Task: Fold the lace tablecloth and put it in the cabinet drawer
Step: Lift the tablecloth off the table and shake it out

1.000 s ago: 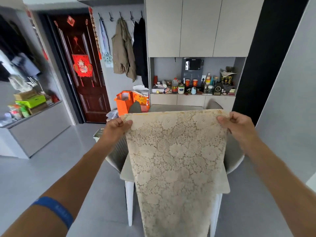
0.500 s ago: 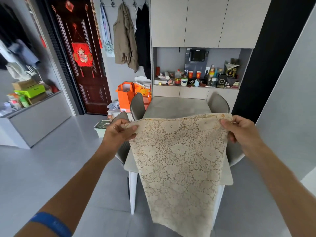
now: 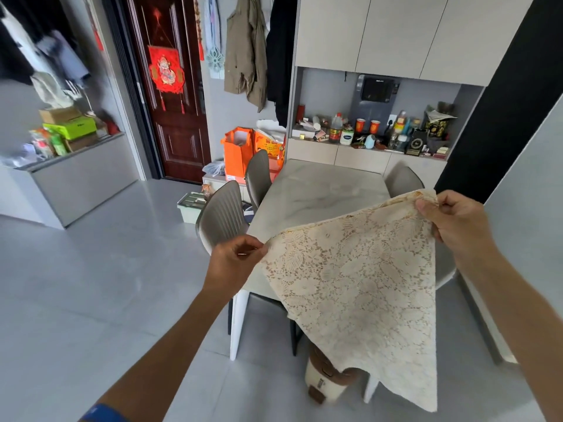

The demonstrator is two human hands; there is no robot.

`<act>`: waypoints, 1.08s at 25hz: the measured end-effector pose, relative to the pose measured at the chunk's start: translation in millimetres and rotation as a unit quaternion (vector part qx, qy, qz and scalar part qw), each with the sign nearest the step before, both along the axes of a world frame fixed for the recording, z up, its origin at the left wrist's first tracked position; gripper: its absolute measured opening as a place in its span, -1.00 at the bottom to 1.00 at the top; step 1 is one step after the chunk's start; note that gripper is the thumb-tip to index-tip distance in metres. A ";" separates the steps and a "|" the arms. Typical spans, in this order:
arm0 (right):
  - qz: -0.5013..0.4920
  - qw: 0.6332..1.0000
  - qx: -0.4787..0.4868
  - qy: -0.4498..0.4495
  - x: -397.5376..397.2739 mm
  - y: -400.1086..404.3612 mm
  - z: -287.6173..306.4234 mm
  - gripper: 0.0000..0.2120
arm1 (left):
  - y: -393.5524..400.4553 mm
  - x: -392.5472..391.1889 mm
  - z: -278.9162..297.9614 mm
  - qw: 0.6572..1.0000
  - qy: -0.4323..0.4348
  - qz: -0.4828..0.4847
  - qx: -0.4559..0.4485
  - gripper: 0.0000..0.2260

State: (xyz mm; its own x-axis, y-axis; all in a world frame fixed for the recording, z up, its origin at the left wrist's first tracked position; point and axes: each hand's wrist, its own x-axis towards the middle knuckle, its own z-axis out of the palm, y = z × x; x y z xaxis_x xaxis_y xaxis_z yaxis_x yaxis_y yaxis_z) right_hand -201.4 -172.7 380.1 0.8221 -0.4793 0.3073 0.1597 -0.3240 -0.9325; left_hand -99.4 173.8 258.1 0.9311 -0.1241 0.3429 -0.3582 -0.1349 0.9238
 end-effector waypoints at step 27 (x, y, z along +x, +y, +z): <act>-0.063 0.998 -0.004 0.003 8.5 -10.6 -41.5 -0.65 | -172.4 -155.1 -90.1 0.944 0.266 -0.187 -0.047 -0.79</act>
State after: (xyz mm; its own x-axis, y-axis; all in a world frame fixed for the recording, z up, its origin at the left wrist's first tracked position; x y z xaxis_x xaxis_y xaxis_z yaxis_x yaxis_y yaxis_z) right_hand -192.9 -183.3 338.6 0.7576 -0.5763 0.3065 0.1107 -0.3494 -0.9304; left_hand -254.5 1.4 168.0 0.8717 -0.4711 -0.1352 0.1541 0.0016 0.9881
